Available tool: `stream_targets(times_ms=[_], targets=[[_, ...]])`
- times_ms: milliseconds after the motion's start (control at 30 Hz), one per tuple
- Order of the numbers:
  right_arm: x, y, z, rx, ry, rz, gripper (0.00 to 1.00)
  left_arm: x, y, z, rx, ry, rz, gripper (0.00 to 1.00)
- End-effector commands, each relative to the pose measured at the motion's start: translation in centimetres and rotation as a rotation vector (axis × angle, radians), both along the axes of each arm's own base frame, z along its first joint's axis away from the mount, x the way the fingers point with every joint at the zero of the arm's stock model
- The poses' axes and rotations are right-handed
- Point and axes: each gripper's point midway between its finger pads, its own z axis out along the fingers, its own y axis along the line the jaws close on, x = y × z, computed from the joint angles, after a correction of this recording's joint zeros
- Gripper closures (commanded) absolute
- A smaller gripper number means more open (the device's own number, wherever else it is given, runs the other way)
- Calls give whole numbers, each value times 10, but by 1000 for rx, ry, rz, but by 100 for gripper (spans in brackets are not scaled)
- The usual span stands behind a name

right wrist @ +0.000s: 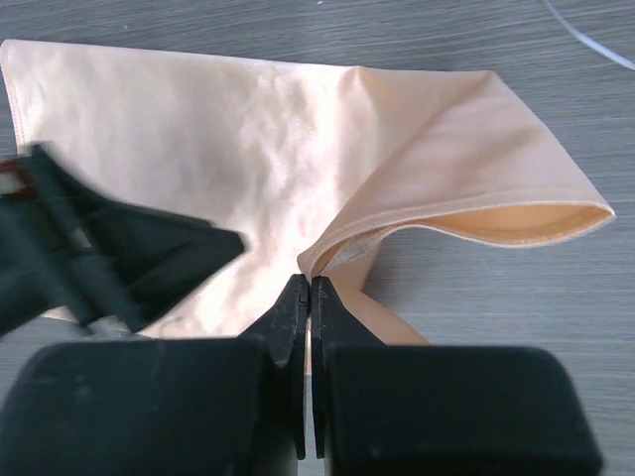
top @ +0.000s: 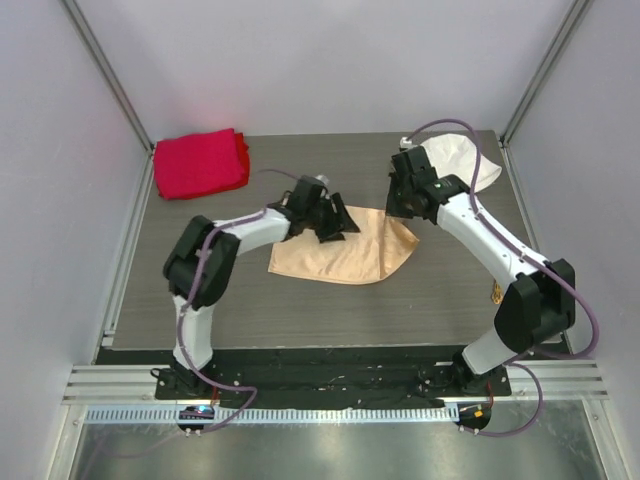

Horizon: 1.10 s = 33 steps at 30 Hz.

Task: Fold the napkin into a case and place the utensils inside
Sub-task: Fold the rectangle-folded napkin at the center of the board.

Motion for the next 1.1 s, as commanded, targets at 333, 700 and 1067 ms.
stream_targets(times_ms=[333, 700, 1067], targets=[[17, 133, 27, 94, -20, 155, 99, -47, 206, 22, 220, -57, 245, 51], [20, 203, 3, 250, 53, 196, 99, -59, 213, -4, 213, -23, 303, 55], [36, 249, -21, 338, 93, 179, 99, -77, 214, -25, 174, 20, 333, 56]])
